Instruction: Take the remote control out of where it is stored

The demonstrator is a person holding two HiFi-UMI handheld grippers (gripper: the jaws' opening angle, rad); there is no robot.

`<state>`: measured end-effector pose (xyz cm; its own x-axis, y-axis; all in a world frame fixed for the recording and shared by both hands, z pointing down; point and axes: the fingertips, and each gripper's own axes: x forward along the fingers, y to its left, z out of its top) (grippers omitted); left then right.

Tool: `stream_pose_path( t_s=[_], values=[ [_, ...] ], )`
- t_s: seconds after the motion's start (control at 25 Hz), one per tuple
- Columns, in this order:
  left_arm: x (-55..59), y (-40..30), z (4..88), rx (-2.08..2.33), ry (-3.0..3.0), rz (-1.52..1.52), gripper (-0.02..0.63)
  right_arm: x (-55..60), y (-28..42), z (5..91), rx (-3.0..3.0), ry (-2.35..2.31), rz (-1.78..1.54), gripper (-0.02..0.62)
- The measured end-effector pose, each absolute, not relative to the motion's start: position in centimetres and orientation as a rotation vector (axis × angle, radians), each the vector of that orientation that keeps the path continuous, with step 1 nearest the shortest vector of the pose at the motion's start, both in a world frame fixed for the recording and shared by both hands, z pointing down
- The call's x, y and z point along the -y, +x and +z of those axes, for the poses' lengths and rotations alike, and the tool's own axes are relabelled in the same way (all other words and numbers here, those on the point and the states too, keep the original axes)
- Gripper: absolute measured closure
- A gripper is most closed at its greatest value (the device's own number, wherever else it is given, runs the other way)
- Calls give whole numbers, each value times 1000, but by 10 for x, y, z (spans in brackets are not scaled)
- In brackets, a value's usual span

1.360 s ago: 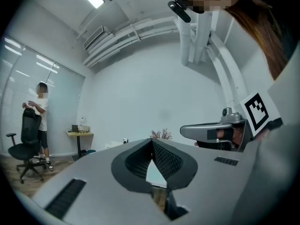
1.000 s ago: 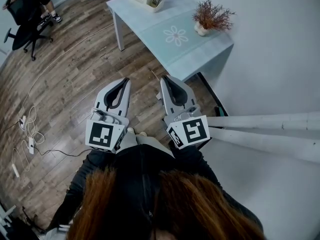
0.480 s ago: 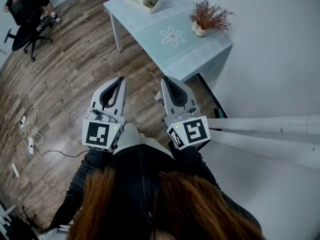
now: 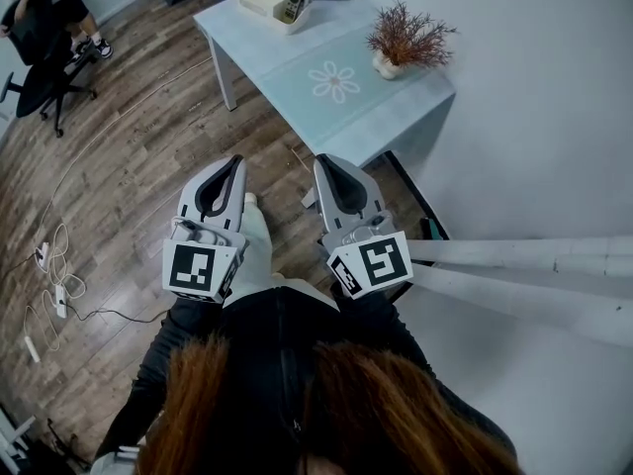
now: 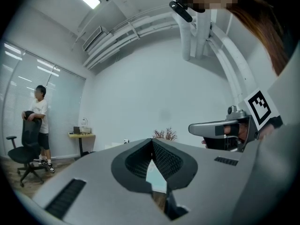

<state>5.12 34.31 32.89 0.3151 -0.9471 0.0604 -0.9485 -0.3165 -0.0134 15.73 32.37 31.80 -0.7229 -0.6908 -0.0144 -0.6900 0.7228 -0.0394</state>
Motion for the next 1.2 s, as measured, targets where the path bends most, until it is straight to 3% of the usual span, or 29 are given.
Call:
stream_pose_path(
  t_s=[0.4,1.2],
  values=[
    [-263,49,338,1716,2588,93,597,-251,148,330,-2871,-1237,-79,580],
    [-81,-20,322,1579,2665,66,597,-84,62,314,-2862,-1303,-76,580]
  ],
)
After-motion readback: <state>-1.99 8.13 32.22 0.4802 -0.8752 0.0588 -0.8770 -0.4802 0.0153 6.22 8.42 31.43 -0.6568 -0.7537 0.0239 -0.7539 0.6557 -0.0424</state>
